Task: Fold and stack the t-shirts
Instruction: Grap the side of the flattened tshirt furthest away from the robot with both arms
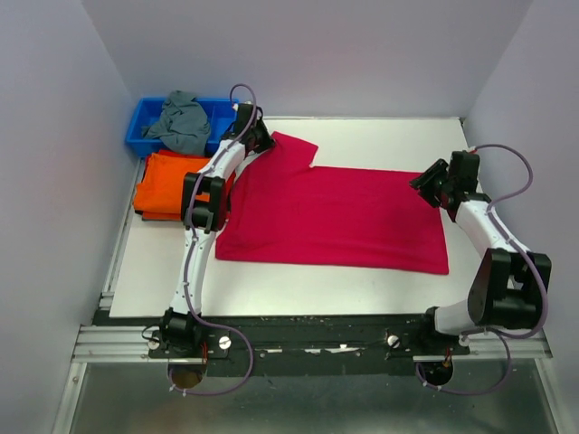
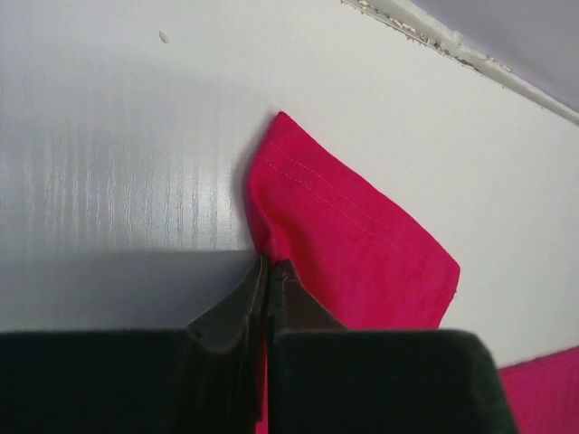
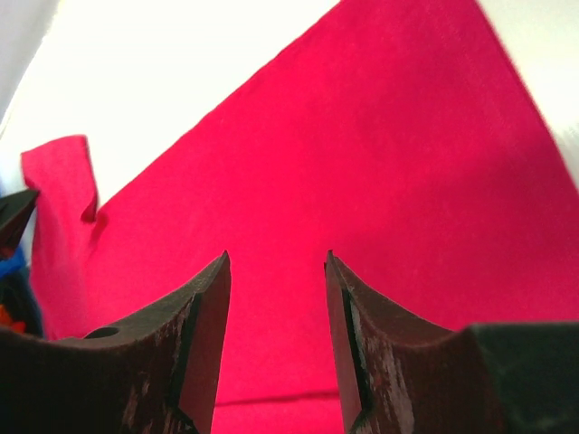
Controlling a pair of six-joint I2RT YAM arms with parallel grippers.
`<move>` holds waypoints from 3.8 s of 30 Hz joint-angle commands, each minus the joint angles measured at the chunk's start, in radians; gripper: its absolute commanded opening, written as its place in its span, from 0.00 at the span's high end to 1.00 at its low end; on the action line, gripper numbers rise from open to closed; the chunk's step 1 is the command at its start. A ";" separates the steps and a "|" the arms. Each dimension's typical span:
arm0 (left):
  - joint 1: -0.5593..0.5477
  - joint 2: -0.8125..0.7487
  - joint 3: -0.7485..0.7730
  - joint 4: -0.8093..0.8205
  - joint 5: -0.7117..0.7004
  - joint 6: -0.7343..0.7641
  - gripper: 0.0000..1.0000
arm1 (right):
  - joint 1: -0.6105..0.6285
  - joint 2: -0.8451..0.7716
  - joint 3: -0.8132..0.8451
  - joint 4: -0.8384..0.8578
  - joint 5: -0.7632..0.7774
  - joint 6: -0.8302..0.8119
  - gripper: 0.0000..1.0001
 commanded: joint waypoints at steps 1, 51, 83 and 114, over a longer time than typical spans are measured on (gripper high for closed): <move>0.014 0.001 -0.055 0.055 0.065 -0.012 0.96 | 0.004 0.129 0.144 -0.158 0.148 -0.027 0.46; 0.054 -0.140 -0.275 0.245 0.168 0.007 1.00 | -0.088 1.096 1.410 -0.845 0.280 -0.107 0.61; 0.141 -0.139 -0.255 0.257 0.206 -0.015 1.00 | -0.037 1.145 1.479 -0.862 0.308 -0.147 0.53; 0.078 -0.177 -0.261 0.234 0.198 0.025 1.00 | -0.075 0.927 1.267 -0.735 0.296 -0.126 0.99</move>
